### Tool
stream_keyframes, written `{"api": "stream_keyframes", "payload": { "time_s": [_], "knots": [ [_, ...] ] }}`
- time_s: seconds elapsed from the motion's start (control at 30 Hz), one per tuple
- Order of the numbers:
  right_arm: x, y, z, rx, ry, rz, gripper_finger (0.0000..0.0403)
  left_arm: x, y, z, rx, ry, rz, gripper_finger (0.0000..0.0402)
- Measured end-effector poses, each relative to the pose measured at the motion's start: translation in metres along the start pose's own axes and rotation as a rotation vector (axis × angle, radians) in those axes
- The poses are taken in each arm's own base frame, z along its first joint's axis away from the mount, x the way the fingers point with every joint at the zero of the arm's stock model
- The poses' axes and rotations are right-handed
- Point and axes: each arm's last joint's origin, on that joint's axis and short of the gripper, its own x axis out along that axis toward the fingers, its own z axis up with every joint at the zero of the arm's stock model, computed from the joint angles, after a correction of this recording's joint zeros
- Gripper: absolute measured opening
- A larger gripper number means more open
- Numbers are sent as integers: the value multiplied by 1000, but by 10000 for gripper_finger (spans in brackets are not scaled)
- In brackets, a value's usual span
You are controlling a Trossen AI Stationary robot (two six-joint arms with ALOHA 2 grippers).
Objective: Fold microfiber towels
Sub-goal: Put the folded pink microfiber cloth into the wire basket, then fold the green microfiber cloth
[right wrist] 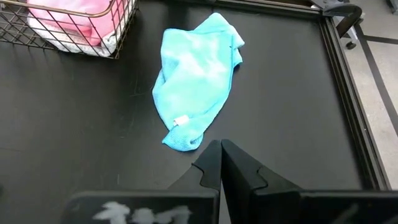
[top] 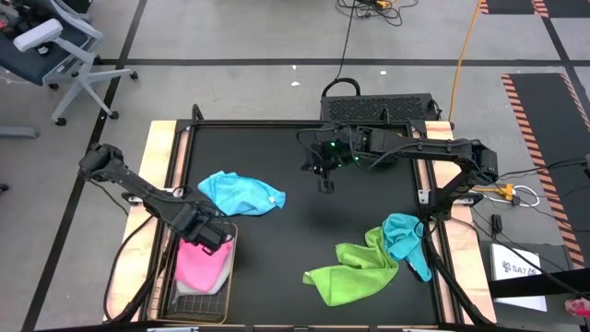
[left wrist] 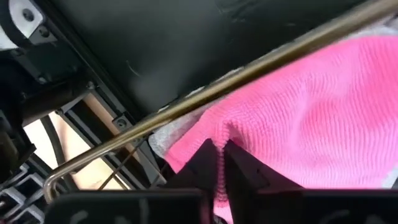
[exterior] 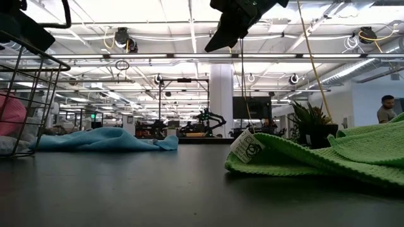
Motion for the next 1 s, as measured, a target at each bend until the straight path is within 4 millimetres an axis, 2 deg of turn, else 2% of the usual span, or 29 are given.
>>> {"api": "stream_keyframes", "payload": {
  "time_s": [0.17,0.3,0.5,0.6,0.8,1.0],
  "knots": [
    [0,0,0,0,-1,3,0,0,0,0,51,4,-2,93],
    [0,0,0,21,-1,5,0,-2,1,2,28,37,0,142],
    [0,0,0,27,-1,7,0,-27,9,7,-78,37,57,191],
    [0,0,0,36,-1,7,0,-48,11,8,-93,-60,51,196],
    [0,0,0,45,1,8,0,-80,8,11,-111,-273,-67,198],
    [1,2,-1,25,-19,52,0,-96,10,21,-259,-731,-107,198]
  ]
}}
